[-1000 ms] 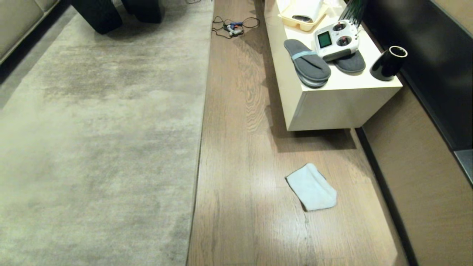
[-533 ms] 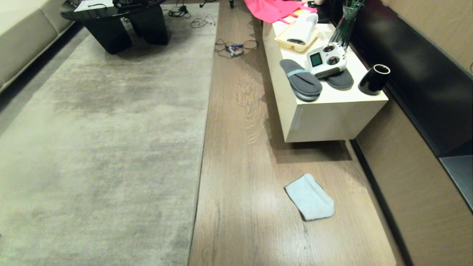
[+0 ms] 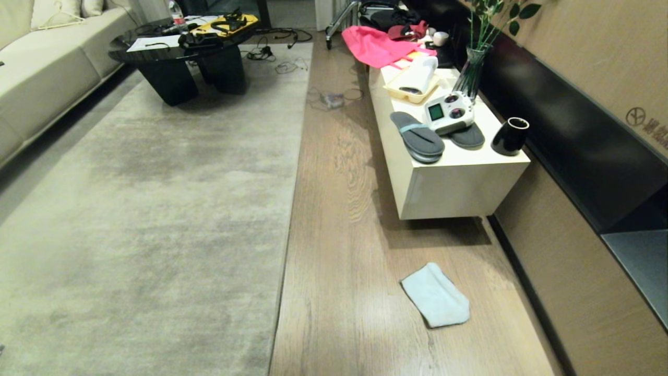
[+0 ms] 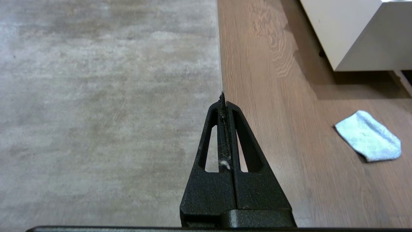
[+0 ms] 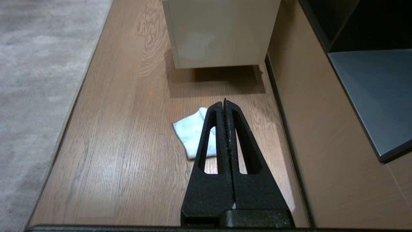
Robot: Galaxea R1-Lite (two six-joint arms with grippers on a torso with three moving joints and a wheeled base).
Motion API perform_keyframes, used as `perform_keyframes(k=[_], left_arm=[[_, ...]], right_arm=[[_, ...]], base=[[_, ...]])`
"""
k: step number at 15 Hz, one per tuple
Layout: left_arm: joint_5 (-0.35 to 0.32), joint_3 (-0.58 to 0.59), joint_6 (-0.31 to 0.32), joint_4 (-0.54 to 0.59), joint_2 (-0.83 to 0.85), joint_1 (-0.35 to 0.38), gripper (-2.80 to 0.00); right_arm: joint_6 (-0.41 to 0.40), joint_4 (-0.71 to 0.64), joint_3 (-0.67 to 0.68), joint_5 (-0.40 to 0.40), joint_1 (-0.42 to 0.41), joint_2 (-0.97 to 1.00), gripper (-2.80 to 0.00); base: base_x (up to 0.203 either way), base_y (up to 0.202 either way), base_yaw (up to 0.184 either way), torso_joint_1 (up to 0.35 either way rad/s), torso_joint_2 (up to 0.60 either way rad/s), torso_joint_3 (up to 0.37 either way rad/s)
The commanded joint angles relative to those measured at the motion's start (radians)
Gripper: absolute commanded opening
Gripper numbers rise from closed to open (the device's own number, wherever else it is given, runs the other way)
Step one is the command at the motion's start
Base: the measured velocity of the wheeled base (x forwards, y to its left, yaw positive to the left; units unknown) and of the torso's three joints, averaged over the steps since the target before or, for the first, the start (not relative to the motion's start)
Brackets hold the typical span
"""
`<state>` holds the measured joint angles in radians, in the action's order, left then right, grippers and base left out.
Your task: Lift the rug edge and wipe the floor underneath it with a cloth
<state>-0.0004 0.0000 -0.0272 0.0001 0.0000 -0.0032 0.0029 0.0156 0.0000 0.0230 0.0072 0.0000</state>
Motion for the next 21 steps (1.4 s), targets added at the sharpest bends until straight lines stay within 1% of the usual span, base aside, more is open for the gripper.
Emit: perform_keyframes(k=[1, 11, 21], left_arm=[[-0.001, 0.0, 0.0, 0.0, 0.0, 0.0, -2.8], [0.0, 0.0, 0.0, 0.0, 0.0, 0.0, -2.8], [0.0, 0.0, 0.0, 0.0, 0.0, 0.0, -2.8]], right_arm=[[0.0, 0.0, 0.0, 0.0, 0.0, 0.002, -2.8], [0.0, 0.001, 0.0, 0.0, 0.0, 0.002, -2.8], [0.0, 0.0, 0.0, 0.0, 0.0, 0.002, -2.8]], base=[[0.0, 0.0, 0.0, 0.006, 0.0, 0.195], [0.0, 0.0, 0.0, 0.003, 0.0, 0.201], [0.0, 0.0, 0.0, 0.002, 0.0, 0.023]])
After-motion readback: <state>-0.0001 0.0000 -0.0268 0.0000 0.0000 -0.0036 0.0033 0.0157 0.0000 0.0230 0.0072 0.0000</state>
